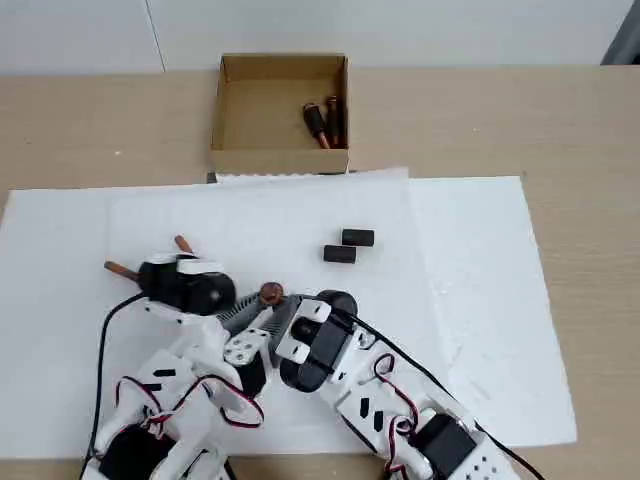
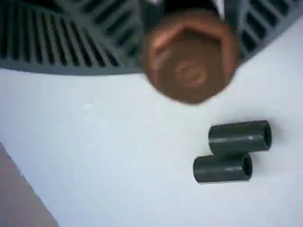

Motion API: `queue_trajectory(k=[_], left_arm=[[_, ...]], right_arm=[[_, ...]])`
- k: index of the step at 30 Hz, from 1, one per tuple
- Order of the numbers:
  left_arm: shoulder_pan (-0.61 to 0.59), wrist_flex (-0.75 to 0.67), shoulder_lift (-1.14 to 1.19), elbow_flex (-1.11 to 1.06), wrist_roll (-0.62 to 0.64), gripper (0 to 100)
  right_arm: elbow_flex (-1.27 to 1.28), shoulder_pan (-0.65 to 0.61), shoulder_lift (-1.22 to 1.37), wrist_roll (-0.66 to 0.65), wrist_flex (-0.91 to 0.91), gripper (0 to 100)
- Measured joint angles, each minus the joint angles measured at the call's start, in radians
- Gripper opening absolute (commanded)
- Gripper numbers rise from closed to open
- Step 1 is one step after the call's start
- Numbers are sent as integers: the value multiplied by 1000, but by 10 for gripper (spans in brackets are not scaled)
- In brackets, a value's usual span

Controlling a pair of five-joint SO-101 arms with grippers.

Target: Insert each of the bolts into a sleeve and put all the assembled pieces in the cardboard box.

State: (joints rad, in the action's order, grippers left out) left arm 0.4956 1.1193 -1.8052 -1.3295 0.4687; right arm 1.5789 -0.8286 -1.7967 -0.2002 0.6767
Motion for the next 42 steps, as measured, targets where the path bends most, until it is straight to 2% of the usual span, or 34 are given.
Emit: queue_trajectory(k=[17,21,24,31,34,42], left_arm=[[-126,-14,-2,63,0,145],[-150,-14,-3,126,0,11],[-183,-14,-3,163,-5,11],[-348,-14,-3,170,-161,6],[-427,-14,-5,107,-227,6],[-568,-14,-2,-95,-410,6]], right_arm=[[2,0,2,0,0,2],[2,2,2,0,0,2],[2,6,2,0,0,2],[2,138,2,0,0,2],[2,212,0,0,49,2],[-35,381,0,164,238,2]])
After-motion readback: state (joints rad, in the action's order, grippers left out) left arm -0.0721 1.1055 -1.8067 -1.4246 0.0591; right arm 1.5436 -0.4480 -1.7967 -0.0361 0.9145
